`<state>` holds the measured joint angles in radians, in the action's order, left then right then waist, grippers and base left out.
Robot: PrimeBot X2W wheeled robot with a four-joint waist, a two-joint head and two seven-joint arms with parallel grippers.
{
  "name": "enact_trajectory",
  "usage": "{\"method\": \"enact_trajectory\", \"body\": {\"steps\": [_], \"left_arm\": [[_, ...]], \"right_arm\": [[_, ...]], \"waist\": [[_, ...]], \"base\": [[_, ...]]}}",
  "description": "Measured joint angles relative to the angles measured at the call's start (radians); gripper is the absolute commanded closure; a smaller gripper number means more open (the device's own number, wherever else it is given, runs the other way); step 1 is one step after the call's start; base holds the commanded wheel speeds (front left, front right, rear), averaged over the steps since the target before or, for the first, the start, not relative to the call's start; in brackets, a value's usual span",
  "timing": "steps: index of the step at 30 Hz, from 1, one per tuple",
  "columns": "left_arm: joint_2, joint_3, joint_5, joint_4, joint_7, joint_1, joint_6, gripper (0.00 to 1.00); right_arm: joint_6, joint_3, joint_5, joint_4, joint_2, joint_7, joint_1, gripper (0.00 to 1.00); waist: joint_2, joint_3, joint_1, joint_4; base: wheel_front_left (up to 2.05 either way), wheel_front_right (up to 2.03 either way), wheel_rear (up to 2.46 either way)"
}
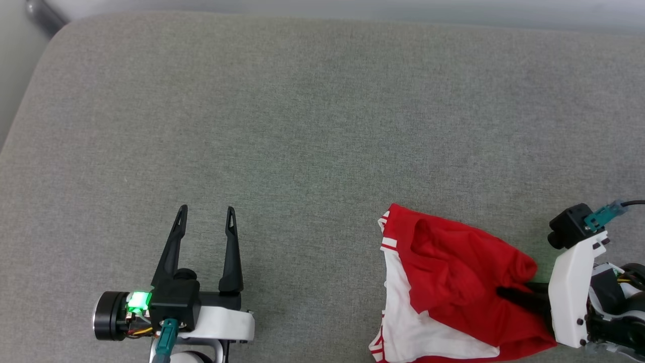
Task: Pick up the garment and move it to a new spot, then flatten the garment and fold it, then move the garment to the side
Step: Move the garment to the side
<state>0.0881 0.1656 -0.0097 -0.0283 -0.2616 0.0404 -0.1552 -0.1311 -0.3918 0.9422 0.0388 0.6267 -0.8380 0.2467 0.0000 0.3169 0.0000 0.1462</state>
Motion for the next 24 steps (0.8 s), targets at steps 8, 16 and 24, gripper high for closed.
{"method": "enact_trajectory", "body": {"steps": [8,16,24], "left_arm": [[0.004,-0.036,-0.003,0.000,0.000,-0.071,-0.007,0.00],[0.028,-0.062,0.003,-0.033,-0.001,-0.056,-0.006,0.00],[0.077,-0.088,0.016,-0.073,-0.001,-0.005,-0.004,0.00]], "right_arm": [[0.000,-0.107,0.000,-0.128,0.150,0.088,0.127,1.00],[0.000,-0.115,-0.043,-0.151,0.263,0.083,0.223,1.00],[0.000,-0.064,-0.135,0.012,0.327,0.152,0.301,1.00]], "waist": [[0.0000,-0.093,0.0000,-0.112],[0.0000,-0.071,0.0000,-0.276],[0.0000,0.044,0.0000,-0.388]], "base": [[0.00,0.00,0.00],[0.00,0.00,0.00],[0.00,0.00,0.00]]}}
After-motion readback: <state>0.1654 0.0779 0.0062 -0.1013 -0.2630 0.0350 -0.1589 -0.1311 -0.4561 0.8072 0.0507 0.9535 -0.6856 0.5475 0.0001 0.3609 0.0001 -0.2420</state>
